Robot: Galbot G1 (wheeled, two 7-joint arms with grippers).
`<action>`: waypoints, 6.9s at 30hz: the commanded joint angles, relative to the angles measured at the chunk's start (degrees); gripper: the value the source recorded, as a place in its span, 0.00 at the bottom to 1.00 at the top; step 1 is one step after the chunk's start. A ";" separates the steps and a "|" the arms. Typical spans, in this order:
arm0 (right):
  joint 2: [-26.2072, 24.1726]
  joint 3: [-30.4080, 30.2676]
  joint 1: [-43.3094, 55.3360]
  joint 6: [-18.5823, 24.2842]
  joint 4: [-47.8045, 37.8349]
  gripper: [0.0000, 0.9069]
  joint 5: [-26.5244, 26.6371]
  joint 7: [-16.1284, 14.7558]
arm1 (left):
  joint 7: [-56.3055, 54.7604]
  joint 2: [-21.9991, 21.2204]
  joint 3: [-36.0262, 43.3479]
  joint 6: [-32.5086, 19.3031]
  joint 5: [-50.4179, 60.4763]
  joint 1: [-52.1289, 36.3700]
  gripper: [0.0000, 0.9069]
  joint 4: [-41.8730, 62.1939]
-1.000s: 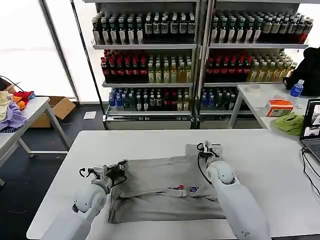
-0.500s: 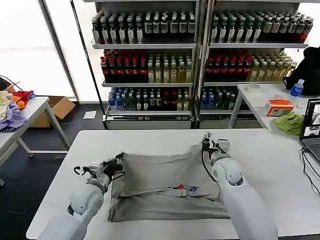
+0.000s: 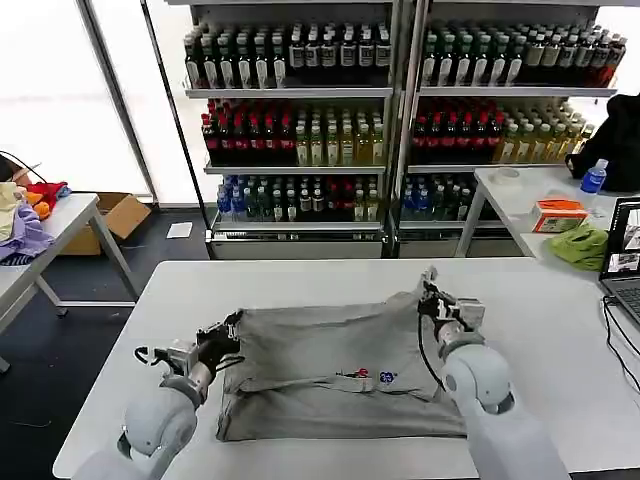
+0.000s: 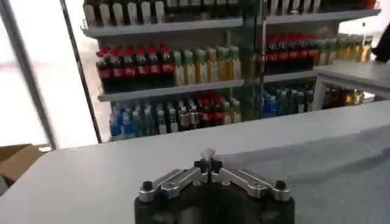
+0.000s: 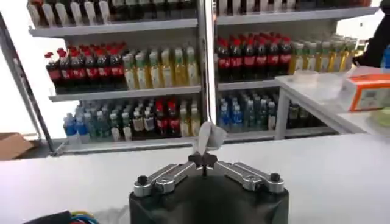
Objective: Fold and organize the clothes.
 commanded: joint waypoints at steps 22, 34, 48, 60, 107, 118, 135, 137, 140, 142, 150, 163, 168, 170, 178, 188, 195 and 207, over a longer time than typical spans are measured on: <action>-0.20 6.93 -31.00 4.22 14.45 0.00 -6.84 1.24 | 0.65 0.43 -2.44 -2.56 8.14 19.57 0.01 -6.25; 1.23 5.25 -30.36 5.96 10.71 1.00 -12.44 0.58 | 1.53 -1.50 -2.49 -4.47 10.06 19.54 1.00 -6.31; 0.00 12.51 -33.59 9.19 15.96 1.00 -13.64 2.02 | 0.21 -4.04 -6.95 -4.50 11.13 19.81 1.00 -13.02; 0.16 15.05 -32.58 8.85 21.16 1.00 -9.45 3.62 | -2.72 -14.62 -9.07 -2.37 7.45 21.35 1.00 -11.82; -0.73 13.67 -28.49 7.47 18.89 1.00 -7.63 3.13 | 1.11 -17.79 -9.90 -4.85 9.60 22.58 0.00 -4.83; -1.23 13.58 -27.19 7.28 18.75 1.00 -6.60 3.29 | 1.47 1.29 -33.14 -3.39 -1.88 16.06 0.00 -1.03; -0.96 12.97 -26.01 7.25 17.43 1.00 -5.53 3.36 | 3.44 3.92 -33.28 -3.76 4.80 13.39 0.00 1.64; -1.01 13.19 -26.00 7.24 17.23 1.00 -5.52 3.41 | 3.25 1.97 -29.89 -3.75 6.02 13.85 0.00 -0.04; -0.90 13.72 -26.18 7.03 17.71 1.00 -5.50 3.51 | 2.63 -1.80 -23.37 -3.42 6.91 15.10 0.00 -3.85; -0.72 13.87 -26.56 6.88 18.23 1.00 -5.55 3.53 | 2.32 -4.76 -20.09 -2.80 7.00 16.08 0.00 -5.91; 0.32 14.56 -28.32 7.04 19.42 1.00 -6.06 3.57 | -0.76 -7.27 -9.11 0.13 5.49 15.14 0.00 -11.56; 2.10 15.46 -30.94 6.99 21.75 1.00 -7.41 3.77 | -2.38 -7.03 1.97 2.43 4.45 9.22 0.00 -9.94; 2.61 15.47 -32.04 7.26 21.94 1.00 -8.18 3.39 | -2.70 -7.68 3.37 2.88 3.67 7.04 0.00 -8.06; 2.78 15.52 -32.09 7.27 21.72 1.00 -8.20 3.46 | -2.79 -7.87 3.81 2.97 3.70 6.41 0.00 -7.50; 3.14 15.12 -31.99 7.33 20.81 1.00 -8.35 3.49 | -1.90 -8.48 4.69 3.72 4.72 6.32 0.01 -5.31; 2.88 15.04 -31.63 7.53 20.03 1.00 -8.30 3.41 | -0.05 -11.50 5.90 0.50 -10.24 8.36 1.00 -8.23; 2.43 14.04 -30.51 7.39 19.14 1.00 -8.69 3.66 | -1.81 -13.09 4.32 0.93 -30.77 10.49 1.00 -19.17; 1.51 12.44 -29.03 6.87 19.27 1.00 -8.68 3.53 | -3.34 -2.99 -15.61 -5.98 4.40 6.69 1.00 -3.49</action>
